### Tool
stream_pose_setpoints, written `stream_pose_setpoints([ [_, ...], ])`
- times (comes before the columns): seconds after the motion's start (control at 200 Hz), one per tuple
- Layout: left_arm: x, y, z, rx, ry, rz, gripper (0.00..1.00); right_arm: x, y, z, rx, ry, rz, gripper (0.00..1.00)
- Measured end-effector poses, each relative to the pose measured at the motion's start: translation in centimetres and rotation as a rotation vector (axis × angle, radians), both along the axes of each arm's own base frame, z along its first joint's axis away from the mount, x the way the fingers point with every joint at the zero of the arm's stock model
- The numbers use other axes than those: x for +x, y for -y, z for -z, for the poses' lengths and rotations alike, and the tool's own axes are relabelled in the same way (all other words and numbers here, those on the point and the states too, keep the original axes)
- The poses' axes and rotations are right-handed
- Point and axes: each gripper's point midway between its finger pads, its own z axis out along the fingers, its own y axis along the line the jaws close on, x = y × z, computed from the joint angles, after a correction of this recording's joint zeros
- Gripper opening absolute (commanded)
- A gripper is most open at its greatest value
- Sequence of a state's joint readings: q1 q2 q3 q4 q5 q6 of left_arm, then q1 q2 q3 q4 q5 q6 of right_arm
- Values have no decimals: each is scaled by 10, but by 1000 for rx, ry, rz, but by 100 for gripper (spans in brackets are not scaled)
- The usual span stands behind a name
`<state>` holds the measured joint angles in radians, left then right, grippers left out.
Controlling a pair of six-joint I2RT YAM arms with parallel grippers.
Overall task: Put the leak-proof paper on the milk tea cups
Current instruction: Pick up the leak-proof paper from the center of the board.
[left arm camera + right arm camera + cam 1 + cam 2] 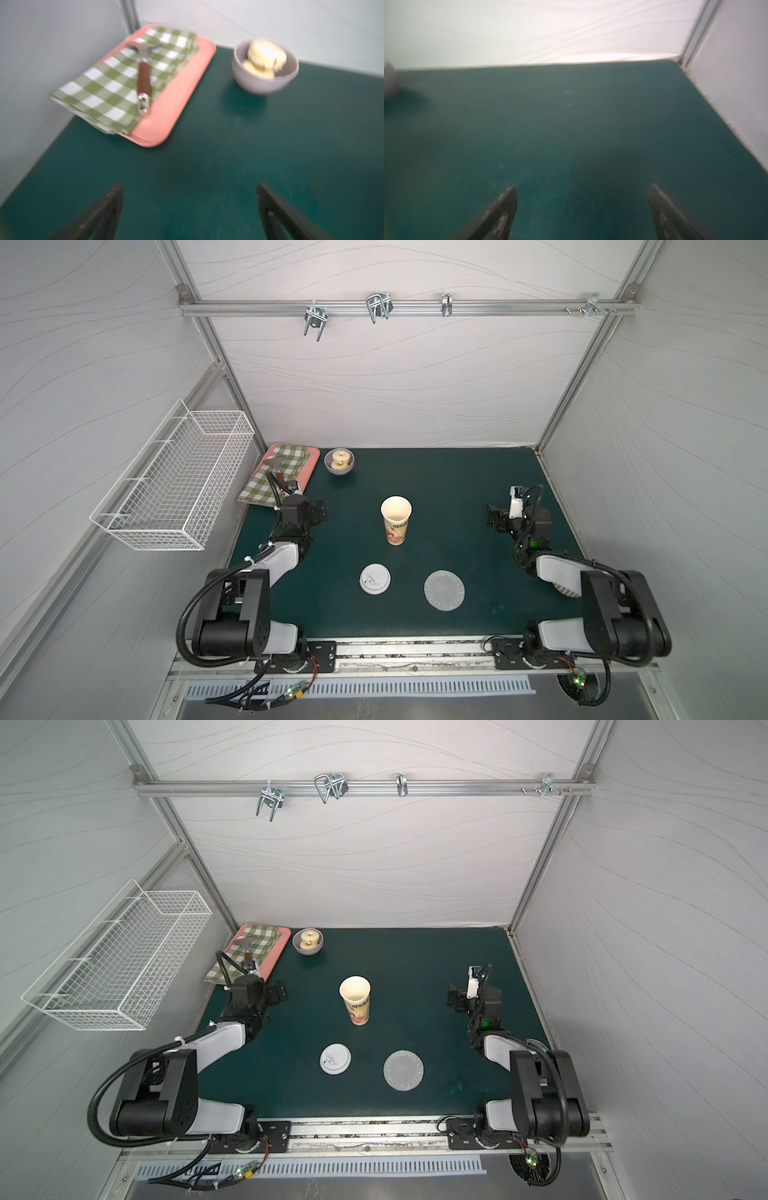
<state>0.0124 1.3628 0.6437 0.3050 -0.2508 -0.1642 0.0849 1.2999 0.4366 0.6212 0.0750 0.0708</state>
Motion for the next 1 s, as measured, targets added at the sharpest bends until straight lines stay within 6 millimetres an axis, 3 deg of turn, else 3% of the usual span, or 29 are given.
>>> stream_pose_setpoints([
  [0.105,-1,-10,-59,-123,65,-133,100,0,17,-45,135,-5,153,99],
  [0.18,-8,-8,-86,-212,94,-167,100,2,24,-75,216,-12,220,99],
  [0.23,-16,-3,-91,-269,88,-167,100,-2,26,-90,269,-15,246,99],
  [0.295,-28,5,-84,-334,39,-159,99,-12,21,-95,330,-36,230,99],
  [0.5,-75,40,-36,-420,-243,-122,96,-59,-34,-66,497,-267,23,99],
  [0.545,-86,53,-32,-404,-289,-94,97,-72,-51,-59,506,-330,-36,98],
  [0.705,-118,98,-35,-371,-323,50,100,-129,-101,-32,524,-536,-217,79],
  [0.83,-134,108,-34,-356,-336,80,100,-178,-115,1,533,-675,-284,69],
  [0.88,-139,111,-32,-345,-351,92,100,-196,-116,15,538,-727,-294,60],
  [0.925,-143,113,-31,-337,-364,102,99,-208,-115,26,546,-760,-300,52],
  [1.001,-149,116,-28,-327,-382,121,99,-224,-114,45,580,-818,-287,48],
])
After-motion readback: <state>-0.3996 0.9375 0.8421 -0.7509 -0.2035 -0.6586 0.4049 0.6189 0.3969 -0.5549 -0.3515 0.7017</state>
